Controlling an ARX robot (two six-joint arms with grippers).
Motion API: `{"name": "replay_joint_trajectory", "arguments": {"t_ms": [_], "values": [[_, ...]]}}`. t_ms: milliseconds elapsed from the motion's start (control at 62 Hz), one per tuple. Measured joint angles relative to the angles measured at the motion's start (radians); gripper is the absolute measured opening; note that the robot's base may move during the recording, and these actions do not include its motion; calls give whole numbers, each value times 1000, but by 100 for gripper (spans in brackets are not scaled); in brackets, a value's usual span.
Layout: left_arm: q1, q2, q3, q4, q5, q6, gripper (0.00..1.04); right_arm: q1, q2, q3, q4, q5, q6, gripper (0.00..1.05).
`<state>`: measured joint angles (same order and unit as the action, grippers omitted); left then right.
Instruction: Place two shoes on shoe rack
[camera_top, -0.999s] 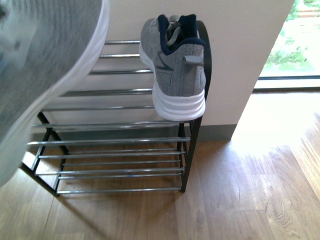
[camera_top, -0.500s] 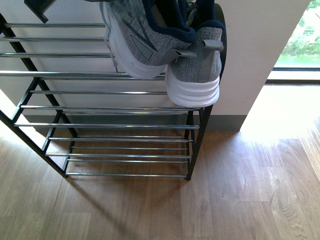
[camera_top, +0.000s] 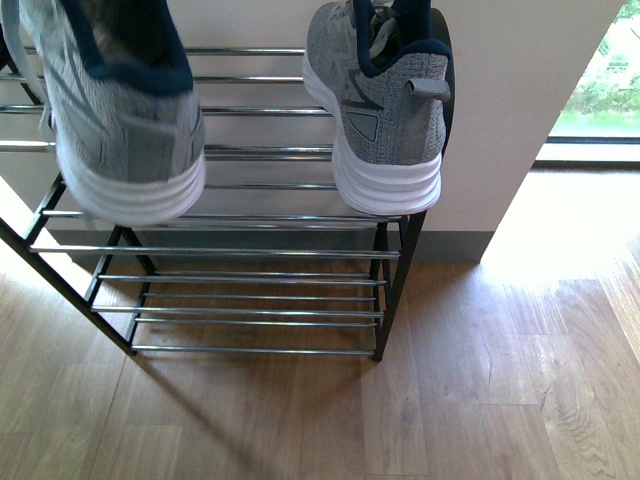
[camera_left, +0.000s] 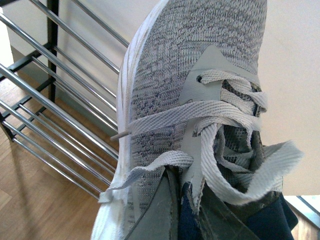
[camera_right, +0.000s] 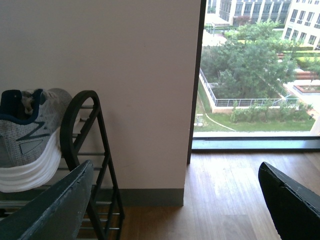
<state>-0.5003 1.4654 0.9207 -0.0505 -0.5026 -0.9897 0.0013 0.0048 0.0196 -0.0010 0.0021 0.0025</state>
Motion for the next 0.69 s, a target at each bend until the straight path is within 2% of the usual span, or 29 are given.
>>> {"name": "replay_joint_trajectory", "arguments": {"t_ms": [177, 322, 516, 693], "values": [[73, 120, 14, 14, 124, 84, 1, 0, 0, 0, 0, 0, 0, 96], [84, 229, 82, 43, 208, 122, 1, 0, 0, 0, 0, 0, 0, 96], [86, 356, 251, 28, 279, 158, 1, 0, 0, 0, 0, 0, 0, 96], [84, 443, 379, -18, 288, 222, 1, 0, 0, 0, 0, 0, 0, 96]]}}
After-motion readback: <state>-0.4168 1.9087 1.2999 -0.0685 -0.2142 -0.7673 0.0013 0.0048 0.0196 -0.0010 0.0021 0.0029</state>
